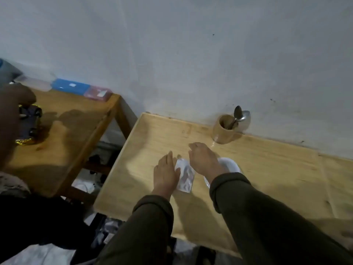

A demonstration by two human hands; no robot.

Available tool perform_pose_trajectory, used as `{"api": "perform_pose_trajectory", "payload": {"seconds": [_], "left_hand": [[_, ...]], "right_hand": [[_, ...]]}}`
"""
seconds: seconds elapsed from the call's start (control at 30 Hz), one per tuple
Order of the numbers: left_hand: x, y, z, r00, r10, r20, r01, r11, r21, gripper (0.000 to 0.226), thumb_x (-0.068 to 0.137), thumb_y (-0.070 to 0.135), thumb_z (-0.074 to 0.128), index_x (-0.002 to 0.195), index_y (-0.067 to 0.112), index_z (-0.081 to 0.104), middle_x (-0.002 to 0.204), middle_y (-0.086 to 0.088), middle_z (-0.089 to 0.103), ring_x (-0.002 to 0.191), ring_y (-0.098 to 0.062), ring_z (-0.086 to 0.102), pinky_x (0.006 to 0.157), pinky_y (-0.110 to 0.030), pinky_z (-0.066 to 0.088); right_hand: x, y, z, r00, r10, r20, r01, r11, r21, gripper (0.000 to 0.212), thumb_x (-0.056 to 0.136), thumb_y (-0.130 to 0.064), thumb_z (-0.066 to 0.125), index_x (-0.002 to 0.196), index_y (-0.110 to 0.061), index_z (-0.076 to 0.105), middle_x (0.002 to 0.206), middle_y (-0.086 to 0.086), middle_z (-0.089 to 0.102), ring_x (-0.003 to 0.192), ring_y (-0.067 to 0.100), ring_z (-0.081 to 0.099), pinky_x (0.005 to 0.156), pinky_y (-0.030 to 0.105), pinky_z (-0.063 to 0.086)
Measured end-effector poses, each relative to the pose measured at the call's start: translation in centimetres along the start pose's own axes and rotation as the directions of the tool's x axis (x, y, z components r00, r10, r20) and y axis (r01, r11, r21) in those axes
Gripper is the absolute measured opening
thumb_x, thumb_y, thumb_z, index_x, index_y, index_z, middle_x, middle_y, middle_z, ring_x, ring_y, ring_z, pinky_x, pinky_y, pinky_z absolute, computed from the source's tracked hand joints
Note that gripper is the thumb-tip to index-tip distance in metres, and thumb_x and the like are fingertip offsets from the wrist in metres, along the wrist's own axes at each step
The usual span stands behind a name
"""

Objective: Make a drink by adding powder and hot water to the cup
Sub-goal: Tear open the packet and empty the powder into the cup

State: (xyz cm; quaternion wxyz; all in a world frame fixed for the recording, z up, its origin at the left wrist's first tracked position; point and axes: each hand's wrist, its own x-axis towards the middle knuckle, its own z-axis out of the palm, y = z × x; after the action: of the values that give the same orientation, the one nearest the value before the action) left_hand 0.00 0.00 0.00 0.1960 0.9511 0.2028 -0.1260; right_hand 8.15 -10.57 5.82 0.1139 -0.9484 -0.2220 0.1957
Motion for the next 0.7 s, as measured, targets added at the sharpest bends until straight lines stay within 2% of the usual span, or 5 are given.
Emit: {"api": "perform_pose_trajectory", "payload": {"seconds": [0.07,0.2,0.4,0.6,0.7], "left_hand": [[0.4,0.2,-0.3,1.0,-0.009,-0.02,0.008,0.999,-0.034,0.06,0.094,0.038,0.046,0.145,0.013,0.029,0.141,-0.006,0.044,0.129,-0.022,0.045,0.099,-0.033,0.043],[0.8,1.1,-1.2,0.999,0.033,-0.014,-0.034,0.998,-0.055,0.048,0.091,0.043,0.052,0.125,0.009,0.045,0.122,-0.009,0.053,0.116,-0.025,0.051,0.088,-0.036,0.045],[2.2,0.4,-0.7,0.999,0.05,0.017,-0.048,0.992,-0.119,0.046,0.083,0.039,0.065,0.116,0.01,0.051,0.115,-0.008,0.057,0.106,-0.025,0.055,0.085,-0.035,0.046],[2.7,0.2,-0.5,0.997,0.078,0.008,-0.075,0.981,-0.176,0.04,0.083,0.031,0.066,0.116,0.013,0.054,0.114,-0.007,0.061,0.105,-0.024,0.055,0.085,-0.035,0.047],[2.8,0.0,-0.3,0.997,0.077,0.008,-0.074,0.975,-0.21,0.038,0.083,0.03,0.064,0.116,0.014,0.055,0.113,-0.006,0.061,0.106,-0.025,0.054,0.086,-0.036,0.048]], "right_hand": [[0.5,0.0,-0.1,0.999,0.033,0.039,-0.033,0.999,0.011,0.036,0.095,-0.011,0.041,0.13,-0.008,0.048,0.135,0.012,0.049,0.124,0.027,0.045,0.101,0.035,0.04],[1.3,-0.1,-0.2,0.992,0.103,0.074,-0.099,0.994,-0.047,0.04,0.09,-0.011,0.047,0.13,-0.014,0.049,0.13,0.009,0.051,0.121,0.029,0.05,0.1,0.04,0.043],[2.4,-0.1,2.0,0.974,0.197,0.113,-0.185,0.977,-0.106,0.036,0.086,-0.019,0.048,0.122,-0.016,0.052,0.121,0.011,0.059,0.111,0.032,0.057,0.095,0.041,0.046],[3.3,-0.4,3.0,0.96,0.262,0.103,-0.25,0.962,-0.11,0.034,0.081,-0.02,0.055,0.115,-0.016,0.053,0.116,0.008,0.065,0.108,0.029,0.059,0.097,0.039,0.043],[3.5,-0.3,3.2,0.95,0.306,0.065,-0.3,0.95,-0.09,0.032,0.082,-0.02,0.057,0.113,-0.01,0.055,0.117,0.013,0.06,0.109,0.03,0.056,0.094,0.038,0.045]]}}
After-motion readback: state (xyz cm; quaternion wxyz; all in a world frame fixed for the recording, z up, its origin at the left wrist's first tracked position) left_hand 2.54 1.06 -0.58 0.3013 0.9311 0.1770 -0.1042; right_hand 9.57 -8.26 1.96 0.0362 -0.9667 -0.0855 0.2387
